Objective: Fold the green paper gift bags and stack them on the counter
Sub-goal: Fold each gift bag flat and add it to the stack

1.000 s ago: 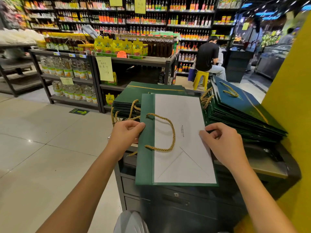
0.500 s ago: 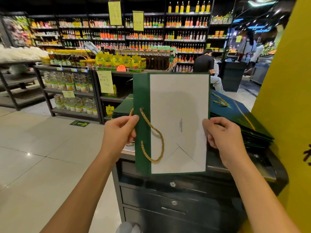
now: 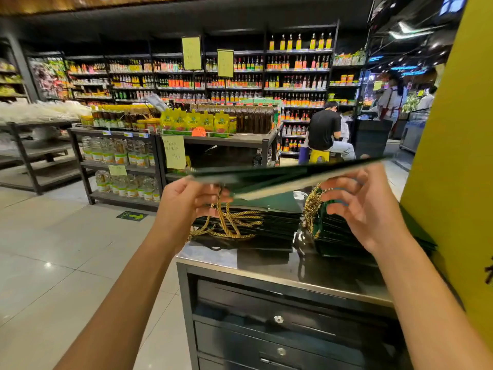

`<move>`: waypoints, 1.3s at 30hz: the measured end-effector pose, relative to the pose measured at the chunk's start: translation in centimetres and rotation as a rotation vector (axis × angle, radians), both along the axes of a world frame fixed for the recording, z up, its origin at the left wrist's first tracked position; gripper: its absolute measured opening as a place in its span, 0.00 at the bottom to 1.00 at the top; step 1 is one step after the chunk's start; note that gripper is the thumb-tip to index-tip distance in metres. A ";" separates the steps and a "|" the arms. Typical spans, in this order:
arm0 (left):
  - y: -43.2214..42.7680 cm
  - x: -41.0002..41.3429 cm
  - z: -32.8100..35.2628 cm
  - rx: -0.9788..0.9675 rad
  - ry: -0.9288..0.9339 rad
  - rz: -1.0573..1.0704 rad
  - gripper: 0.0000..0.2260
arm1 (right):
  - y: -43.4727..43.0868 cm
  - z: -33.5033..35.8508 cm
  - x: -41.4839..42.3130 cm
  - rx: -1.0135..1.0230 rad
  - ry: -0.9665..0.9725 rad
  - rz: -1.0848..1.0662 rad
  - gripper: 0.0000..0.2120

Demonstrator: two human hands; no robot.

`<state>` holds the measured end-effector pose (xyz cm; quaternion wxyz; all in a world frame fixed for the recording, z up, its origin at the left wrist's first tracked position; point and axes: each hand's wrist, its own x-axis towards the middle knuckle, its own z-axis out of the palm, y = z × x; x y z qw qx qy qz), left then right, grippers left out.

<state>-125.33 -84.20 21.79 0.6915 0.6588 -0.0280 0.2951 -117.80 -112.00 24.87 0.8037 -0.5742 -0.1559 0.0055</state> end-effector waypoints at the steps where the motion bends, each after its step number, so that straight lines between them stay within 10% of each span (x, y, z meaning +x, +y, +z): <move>1: 0.4 0.3 -0.6 -0.007 0.037 0.003 0.15 | 0.0 -0.4 0.1 -0.057 0.040 -0.007 0.19; 12: 1.0 2.8 -6.2 -0.079 0.338 0.078 0.10 | 0.5 -8.4 2.3 -0.531 -0.112 -0.160 0.04; 25: 0.9 4.0 -9.8 0.140 0.371 0.075 0.06 | 2.0 -11.4 1.5 -1.291 -0.516 -0.542 0.10; 33: 1.0 3.7 -10.3 0.184 0.366 0.072 0.06 | 10.2 -10.1 1.2 -0.933 -0.593 -0.221 0.08; 39: 1.5 3.3 -10.0 0.219 0.363 -0.001 0.06 | 15.0 -9.9 1.6 -1.082 -0.624 -0.295 0.14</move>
